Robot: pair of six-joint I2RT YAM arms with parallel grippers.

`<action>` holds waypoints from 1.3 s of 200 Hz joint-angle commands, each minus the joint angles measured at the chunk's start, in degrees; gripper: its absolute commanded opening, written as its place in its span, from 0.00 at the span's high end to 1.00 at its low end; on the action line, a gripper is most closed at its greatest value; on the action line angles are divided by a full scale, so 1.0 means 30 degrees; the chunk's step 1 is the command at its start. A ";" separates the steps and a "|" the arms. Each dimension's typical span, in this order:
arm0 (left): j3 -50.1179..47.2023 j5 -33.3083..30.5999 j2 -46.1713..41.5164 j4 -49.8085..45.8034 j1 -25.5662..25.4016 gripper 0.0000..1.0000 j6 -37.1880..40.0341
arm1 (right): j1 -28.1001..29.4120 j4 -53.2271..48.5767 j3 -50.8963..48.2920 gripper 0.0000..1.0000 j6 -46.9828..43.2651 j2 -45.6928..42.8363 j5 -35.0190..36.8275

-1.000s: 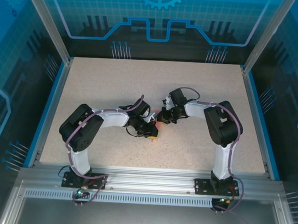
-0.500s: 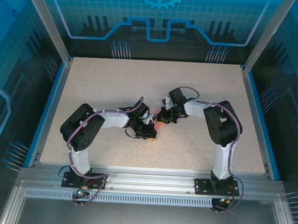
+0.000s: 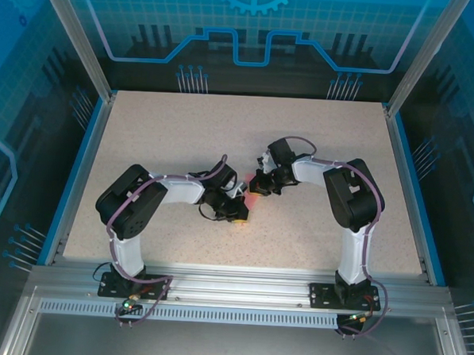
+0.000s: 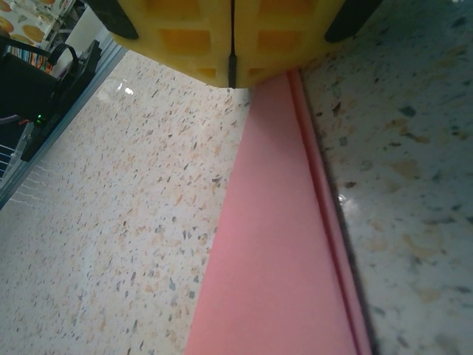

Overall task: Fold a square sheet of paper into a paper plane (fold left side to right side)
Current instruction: Fold the wing for the fifth time at the center of the table.

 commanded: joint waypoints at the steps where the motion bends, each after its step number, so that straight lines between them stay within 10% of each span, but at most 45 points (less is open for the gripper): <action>1: -0.0666 -0.0384 -0.0035 -0.0134 0.0200 0.94 -0.0392 | -0.0201 -0.2150 -0.0295 0.97 -0.0428 0.1336 0.2234; 142: -0.3697 -0.0211 -0.2023 0.0069 0.0438 0.96 -0.1076 | -0.0463 -0.2309 -0.0372 0.97 -0.0545 0.1336 0.2338; 260: 0.1293 0.0414 -0.0531 -0.1240 0.0649 0.93 0.0288 | -0.0401 -0.2056 -0.0532 0.97 -0.0370 0.1160 0.2161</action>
